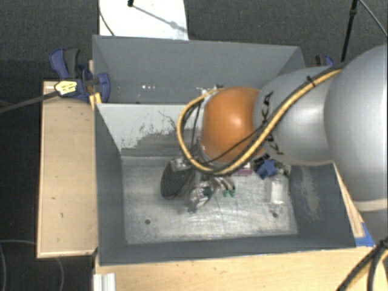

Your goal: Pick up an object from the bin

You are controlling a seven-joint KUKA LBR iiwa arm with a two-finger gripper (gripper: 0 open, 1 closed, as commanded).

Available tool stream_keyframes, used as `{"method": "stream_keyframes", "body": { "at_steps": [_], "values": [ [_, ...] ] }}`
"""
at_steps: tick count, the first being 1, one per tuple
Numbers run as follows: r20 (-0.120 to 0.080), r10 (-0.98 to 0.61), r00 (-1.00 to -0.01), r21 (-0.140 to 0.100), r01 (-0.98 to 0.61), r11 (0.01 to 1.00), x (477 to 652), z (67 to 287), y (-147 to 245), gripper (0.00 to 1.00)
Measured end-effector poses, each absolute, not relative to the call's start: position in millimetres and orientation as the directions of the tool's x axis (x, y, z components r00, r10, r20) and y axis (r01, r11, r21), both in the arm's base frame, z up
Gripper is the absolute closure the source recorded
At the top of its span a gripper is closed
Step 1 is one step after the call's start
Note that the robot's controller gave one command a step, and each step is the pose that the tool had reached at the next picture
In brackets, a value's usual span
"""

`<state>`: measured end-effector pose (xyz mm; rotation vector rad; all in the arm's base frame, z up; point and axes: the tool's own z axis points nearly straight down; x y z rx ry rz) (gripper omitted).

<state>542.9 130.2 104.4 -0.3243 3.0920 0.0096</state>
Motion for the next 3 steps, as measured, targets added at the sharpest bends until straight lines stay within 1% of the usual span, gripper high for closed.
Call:
{"method": "stream_keyframes", "body": {
  "at_steps": [1,2,3],
  "values": [
    [-0.045,-0.202,-0.978,0.005,-0.202,0.979,545.8,106,131,1.0],
    [-0.007,0.05,-0.999,0.001,0.05,0.999,541.1,160,92,1.0],
    [-0.007,0.055,-0.998,0.002,0.055,0.998,536.0,220,90,1.0]
  ]
}}
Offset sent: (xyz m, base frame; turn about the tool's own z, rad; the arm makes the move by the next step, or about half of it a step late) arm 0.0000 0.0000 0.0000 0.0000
